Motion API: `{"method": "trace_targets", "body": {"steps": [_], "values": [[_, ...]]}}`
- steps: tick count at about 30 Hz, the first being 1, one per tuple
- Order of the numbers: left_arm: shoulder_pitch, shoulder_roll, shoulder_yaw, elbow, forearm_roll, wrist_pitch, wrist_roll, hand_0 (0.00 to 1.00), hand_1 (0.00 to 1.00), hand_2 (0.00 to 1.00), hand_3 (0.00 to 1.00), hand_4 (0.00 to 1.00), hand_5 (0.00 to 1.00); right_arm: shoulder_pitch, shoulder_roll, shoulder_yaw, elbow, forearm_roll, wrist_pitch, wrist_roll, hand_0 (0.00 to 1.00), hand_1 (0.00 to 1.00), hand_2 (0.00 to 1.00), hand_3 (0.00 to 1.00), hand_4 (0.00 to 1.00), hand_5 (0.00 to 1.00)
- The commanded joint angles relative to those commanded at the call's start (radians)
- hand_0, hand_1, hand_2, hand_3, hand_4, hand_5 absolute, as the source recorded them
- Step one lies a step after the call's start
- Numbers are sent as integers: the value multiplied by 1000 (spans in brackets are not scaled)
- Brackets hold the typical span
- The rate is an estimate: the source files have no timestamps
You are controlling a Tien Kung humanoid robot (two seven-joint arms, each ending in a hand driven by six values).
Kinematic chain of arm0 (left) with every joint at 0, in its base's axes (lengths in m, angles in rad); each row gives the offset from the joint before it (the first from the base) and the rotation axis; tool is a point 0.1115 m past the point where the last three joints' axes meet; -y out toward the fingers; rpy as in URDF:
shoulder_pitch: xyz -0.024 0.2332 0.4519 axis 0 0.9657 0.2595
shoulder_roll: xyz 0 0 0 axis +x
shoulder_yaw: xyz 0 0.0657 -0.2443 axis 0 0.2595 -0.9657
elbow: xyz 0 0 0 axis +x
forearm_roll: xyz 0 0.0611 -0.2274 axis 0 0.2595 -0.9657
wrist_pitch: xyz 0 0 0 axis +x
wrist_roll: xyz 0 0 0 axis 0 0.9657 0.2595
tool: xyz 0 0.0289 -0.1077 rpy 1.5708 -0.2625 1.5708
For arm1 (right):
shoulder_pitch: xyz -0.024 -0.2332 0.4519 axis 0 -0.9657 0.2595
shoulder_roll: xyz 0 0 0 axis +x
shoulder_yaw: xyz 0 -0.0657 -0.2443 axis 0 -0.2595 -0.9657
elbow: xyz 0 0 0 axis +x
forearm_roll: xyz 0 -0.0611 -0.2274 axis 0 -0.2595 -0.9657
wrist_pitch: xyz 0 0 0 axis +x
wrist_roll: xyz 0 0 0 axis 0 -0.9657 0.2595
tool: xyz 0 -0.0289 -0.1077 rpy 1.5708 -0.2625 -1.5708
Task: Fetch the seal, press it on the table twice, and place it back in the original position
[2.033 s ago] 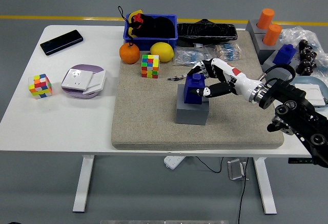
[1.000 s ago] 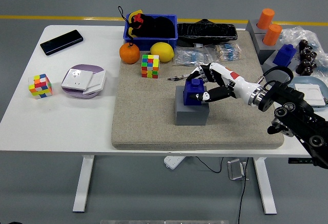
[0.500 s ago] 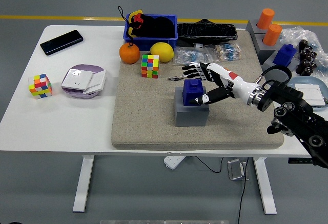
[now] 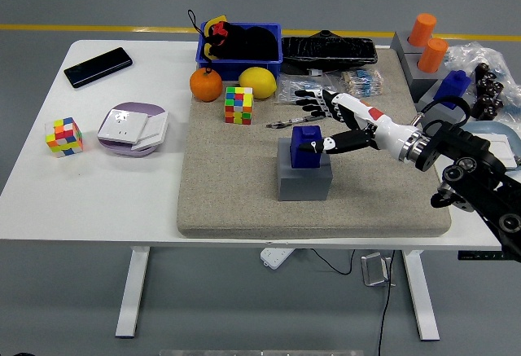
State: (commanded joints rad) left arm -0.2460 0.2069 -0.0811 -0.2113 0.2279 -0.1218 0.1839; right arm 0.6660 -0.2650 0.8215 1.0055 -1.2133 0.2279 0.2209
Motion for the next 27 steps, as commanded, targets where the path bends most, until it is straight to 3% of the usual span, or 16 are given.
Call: {"method": "trace_targets", "body": {"steps": [1,2,9,17,19,20,27], "values": [[0,0,-1,0,1,0,0,724,696,684,756,714,239,-4,-8,14,6,-9,13,-7,960,937,935,961,998,328],[0,0,-3,0,1,0,0,724,696,684,756,714,239,-7,-17,25,14,-16,22,-12,992,971,970,997,998,396],[-2,2,-11,1,5,-1,0,724,696,684,756,714,240,-53,-94,122,68,-76,54,-41,996,978,978,998,998,414],[3,8,-10,4,-5,2,1,724,696,683,756,714,240,-182,-184,297,135,-85,112,-93,996,980,979,998,998,417],[4,8,-12,4,-6,2,2,724,696,683,756,714,240,-217,-199,345,148,-78,110,-101,996,980,979,998,998,417],[4,8,-13,4,-6,2,2,725,696,684,756,715,240,-236,-205,373,152,-74,107,-106,990,972,963,982,998,505],[-1,10,-20,3,3,3,1,724,696,684,755,714,241,-355,-229,576,176,-109,94,-111,983,959,949,968,998,508]]}}
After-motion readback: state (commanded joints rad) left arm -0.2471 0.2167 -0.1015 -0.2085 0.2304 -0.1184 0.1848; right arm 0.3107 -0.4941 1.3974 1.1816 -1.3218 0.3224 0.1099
